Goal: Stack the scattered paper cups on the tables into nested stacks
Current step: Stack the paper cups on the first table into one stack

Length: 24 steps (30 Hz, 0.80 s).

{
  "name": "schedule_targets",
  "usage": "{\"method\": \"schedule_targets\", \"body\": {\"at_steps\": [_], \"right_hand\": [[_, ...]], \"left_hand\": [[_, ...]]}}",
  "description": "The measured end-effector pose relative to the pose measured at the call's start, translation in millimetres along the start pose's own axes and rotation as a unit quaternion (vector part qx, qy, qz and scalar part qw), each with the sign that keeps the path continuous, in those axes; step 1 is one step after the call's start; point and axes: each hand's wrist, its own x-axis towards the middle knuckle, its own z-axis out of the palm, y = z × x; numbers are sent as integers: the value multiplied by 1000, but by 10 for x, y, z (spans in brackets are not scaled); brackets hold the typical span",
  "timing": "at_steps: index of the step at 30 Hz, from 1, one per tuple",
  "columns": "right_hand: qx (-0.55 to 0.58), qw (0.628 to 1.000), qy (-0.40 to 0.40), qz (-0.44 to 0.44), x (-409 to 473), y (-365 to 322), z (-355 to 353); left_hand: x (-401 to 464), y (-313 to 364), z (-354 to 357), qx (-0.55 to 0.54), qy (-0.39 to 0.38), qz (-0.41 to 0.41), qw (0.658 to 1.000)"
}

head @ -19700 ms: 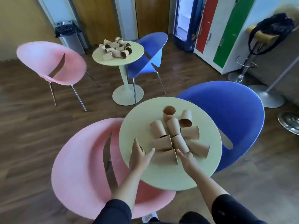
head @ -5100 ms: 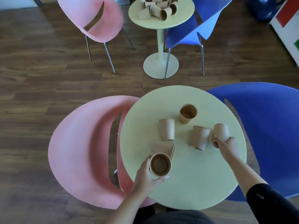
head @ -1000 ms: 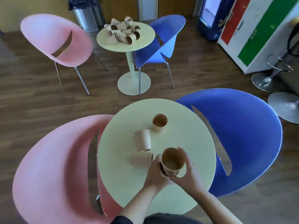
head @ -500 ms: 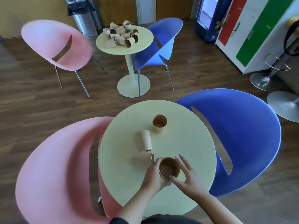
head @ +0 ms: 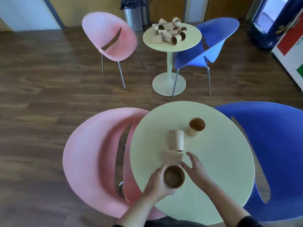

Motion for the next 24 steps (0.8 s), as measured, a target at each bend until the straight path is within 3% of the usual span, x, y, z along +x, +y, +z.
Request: {"method": "schedule_targets", "body": {"at_steps": [7,11,24], "right_hand": [[-16,999,-28,-8,198,-182,164],[-79,995,-54,6,265,-109,254],[-57,997,45,-26,-59,-220,-26]], "left_hand": [[-90,-258,-169,5,59,-28,998],[-86,-356,-189,3,82,-39,996],[-55,-363,-244,0,68,-28,997]]}}
